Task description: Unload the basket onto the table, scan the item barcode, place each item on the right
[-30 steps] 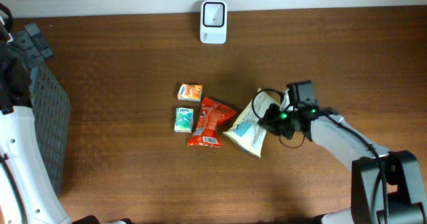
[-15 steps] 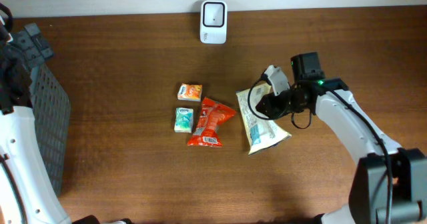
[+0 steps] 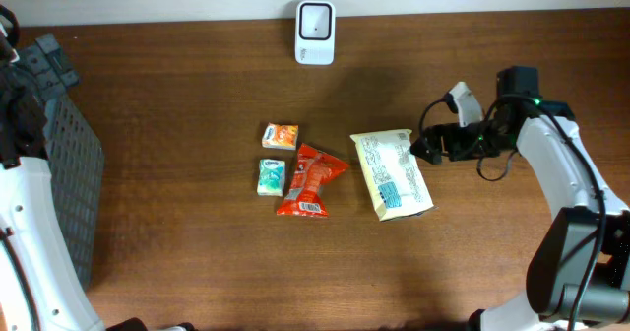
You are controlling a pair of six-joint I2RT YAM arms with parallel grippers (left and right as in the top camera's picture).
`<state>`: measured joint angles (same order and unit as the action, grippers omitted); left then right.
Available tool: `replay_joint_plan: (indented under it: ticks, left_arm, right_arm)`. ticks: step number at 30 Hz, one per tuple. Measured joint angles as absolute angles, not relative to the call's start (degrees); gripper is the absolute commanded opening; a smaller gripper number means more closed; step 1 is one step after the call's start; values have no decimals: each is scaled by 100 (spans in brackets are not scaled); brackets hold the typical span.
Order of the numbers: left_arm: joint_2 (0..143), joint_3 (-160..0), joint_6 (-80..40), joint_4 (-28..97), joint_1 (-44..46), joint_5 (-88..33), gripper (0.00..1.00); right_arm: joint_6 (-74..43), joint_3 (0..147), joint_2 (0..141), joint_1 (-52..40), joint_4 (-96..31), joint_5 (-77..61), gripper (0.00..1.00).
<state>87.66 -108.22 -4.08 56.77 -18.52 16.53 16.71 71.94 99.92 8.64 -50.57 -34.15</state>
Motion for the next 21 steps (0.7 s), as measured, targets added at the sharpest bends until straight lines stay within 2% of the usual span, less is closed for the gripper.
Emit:
replay_joint_plan:
  ticks: [8, 11, 15, 17, 21]
  left_arm:
    - [8766, -10822, -408, 5677, -1852, 1653, 99]
    - [8766, -10822, -408, 5675, -1850, 1653, 99]
    - [8766, -10822, -408, 5677, -1852, 1653, 99]
    - [8766, -10822, -408, 5677, -1852, 1653, 99]
    - [8766, -10822, -408, 5675, -1852, 1656, 99]
  right_arm:
    - [1695, 6777, 11010, 895, -5015, -3964, 98]
    - [1688, 6777, 11255, 849, -5013, -4217, 88]
    - [1706, 6807, 11437, 698, -4936, -4471, 79]
    - [1710, 6807, 11472, 663, -4928, -4517, 68]
    - [1702, 6807, 11559, 644, -4925, -4488, 52]
